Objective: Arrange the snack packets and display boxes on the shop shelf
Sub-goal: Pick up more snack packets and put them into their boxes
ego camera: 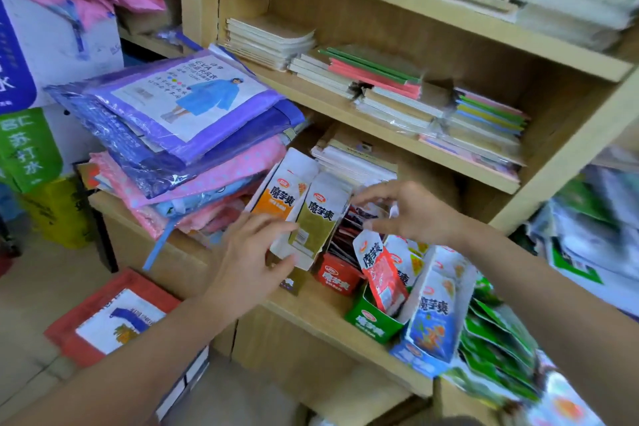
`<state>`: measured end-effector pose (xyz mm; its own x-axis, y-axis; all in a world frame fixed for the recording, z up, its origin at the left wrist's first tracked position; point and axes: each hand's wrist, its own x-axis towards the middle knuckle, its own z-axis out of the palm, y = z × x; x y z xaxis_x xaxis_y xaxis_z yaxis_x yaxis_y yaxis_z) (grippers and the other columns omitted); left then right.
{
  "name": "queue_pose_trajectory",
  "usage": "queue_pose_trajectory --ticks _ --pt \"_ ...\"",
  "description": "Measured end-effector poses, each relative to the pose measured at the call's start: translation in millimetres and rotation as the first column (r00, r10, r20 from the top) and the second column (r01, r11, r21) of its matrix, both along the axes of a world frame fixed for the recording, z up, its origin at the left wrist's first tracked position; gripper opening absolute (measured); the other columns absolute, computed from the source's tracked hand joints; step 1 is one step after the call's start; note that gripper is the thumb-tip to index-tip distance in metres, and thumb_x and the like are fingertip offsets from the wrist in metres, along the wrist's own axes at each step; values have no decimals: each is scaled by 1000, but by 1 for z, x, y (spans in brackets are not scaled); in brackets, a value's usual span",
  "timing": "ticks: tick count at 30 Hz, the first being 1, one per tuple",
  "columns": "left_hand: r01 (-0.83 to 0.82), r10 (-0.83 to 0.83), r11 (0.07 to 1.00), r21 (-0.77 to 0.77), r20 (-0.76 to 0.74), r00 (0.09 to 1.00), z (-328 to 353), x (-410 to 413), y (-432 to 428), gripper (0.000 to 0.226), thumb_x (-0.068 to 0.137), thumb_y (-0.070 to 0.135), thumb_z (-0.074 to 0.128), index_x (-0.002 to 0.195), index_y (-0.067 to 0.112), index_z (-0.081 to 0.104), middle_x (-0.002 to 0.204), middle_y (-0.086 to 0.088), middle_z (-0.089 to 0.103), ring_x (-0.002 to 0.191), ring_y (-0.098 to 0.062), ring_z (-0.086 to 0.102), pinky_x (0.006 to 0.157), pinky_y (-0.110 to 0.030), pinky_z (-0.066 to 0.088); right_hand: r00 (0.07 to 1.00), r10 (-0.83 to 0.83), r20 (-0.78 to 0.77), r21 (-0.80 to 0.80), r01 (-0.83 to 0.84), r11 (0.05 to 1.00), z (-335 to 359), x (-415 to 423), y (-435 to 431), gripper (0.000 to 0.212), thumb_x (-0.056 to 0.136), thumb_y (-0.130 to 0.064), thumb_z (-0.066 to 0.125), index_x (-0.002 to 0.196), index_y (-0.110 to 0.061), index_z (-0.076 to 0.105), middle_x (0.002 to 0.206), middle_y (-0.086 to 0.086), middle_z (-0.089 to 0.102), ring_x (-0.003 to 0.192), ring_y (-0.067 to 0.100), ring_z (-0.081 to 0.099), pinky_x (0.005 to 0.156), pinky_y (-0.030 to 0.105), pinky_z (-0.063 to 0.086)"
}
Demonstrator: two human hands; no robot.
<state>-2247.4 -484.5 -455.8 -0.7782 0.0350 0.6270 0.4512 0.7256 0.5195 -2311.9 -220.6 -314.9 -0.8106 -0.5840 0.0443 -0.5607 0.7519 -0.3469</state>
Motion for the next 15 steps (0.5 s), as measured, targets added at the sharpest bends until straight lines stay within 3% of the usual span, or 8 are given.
queue_pose_trajectory --ticks 2,4,6,8,10,13,15 --pt "112 -111 992 -60 19 994 6 4 14 45 80 49 68 120 28 71 113 12 64 104 -16 57 84 -34 49 999 44 -19 94 -43 995 -14 11 13 53 79 -27 83 129 -24 65 115 -28 59 100 -18 50 88 10 36" --pt "189 -181 968 -165 61 982 10 5 27 48 83 46 75 128 31 67 121 14 63 111 -12 54 89 -31 48 997 26 -76 153 -14 988 -35 18 22 57 75 -46 80 128 -35 63 112 -25 57 105 0 45 93 28 35" --pt "225 -203 947 -228 114 972 13 1 39 47 86 46 74 131 33 66 127 16 62 115 -10 53 96 -31 46 987 -21 -159 119 41 992 -49 24 29 39 76 -50 78 112 -38 68 107 -14 61 102 15 41 89 42 37" --pt "246 -224 940 -238 115 968 16 -6 50 34 88 46 70 120 34 72 121 16 66 109 -9 57 95 -33 48 972 -53 -228 57 68 996 -54 29 38 18 82 -40 78 95 -29 72 93 -10 66 92 17 48 83 46 44" --pt "235 -221 951 -202 91 971 20 -13 57 21 89 45 67 102 32 78 104 16 70 93 -4 59 86 -30 51 967 -90 -240 38 102 994 -54 38 48 9 86 -31 77 88 -23 73 84 -10 68 83 16 54 75 40 47" --pt "182 -171 973 -140 85 982 26 -23 64 19 87 46 69 90 30 79 83 16 66 74 -3 57 65 -27 51 961 -222 -167 11 227 974 -63 53 64 9 90 -30 73 92 -21 74 82 -17 59 78 8 50 67 25 39" --pt "160 -150 981 -107 96 984 29 -28 70 20 87 45 70 91 28 79 82 15 65 69 -5 59 58 -27 50 953 -279 -116 -44 275 960 -65 61 67 10 89 -29 73 97 -23 74 91 -15 64 81 11 58 70 29 43"
